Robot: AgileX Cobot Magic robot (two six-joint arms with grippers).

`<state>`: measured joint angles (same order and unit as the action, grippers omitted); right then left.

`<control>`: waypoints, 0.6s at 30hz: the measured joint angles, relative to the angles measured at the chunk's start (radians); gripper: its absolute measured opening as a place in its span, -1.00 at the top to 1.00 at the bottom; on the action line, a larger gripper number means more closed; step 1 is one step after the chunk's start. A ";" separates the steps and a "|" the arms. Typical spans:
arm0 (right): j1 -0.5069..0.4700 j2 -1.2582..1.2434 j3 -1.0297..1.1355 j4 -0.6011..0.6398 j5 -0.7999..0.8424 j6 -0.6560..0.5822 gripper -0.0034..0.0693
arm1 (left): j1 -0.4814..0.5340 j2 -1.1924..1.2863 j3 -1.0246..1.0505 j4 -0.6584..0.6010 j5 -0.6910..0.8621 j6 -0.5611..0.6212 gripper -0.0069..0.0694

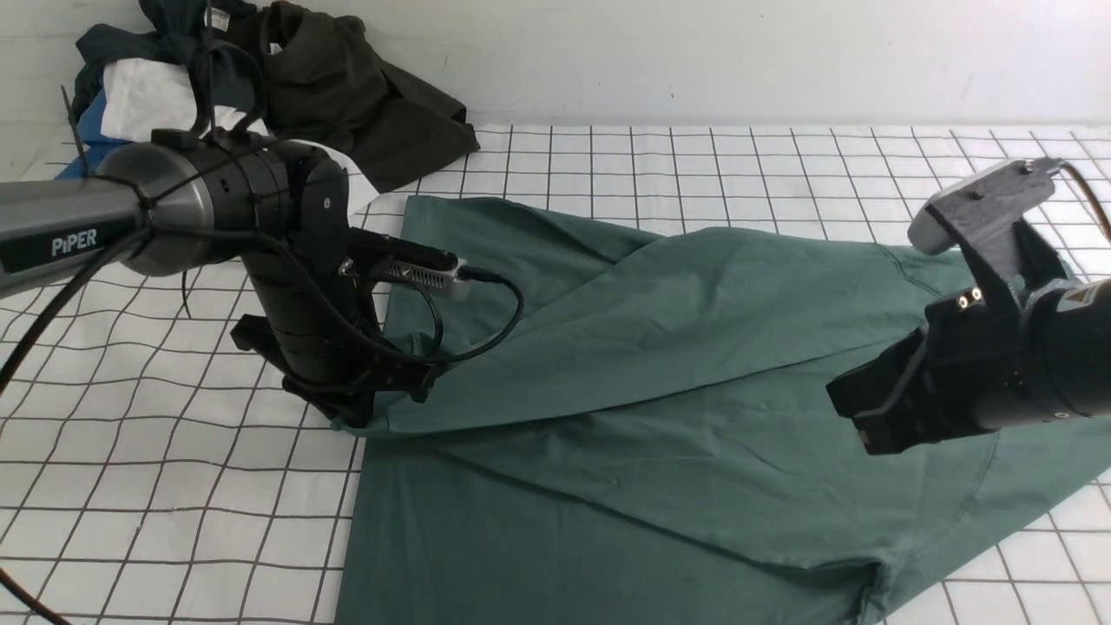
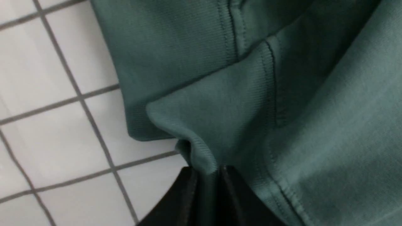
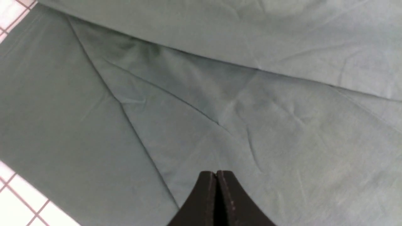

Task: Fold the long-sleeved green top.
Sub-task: Use the left arm to drag and drop the cuff onto the cuff closest to the left arm, then use both arms simultaneously to clamp the lower edge of the clothing fabric

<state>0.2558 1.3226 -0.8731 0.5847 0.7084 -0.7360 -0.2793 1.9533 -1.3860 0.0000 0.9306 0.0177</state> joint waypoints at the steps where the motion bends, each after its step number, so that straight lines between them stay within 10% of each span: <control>1: 0.000 0.000 0.000 0.000 0.009 -0.001 0.95 | 0.000 -0.010 -0.001 0.000 0.000 0.000 0.45; 9: 0.000 0.000 0.000 0.000 0.066 -0.040 0.95 | -0.072 -0.171 0.027 0.000 0.142 0.004 -0.37; 18: 0.000 0.000 0.000 0.040 0.090 -0.156 0.95 | -0.389 -0.298 0.395 0.032 0.092 0.349 -0.49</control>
<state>0.2558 1.3227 -0.8726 0.6245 0.7983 -0.8920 -0.6688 1.6554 -0.9908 0.0319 1.0227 0.3663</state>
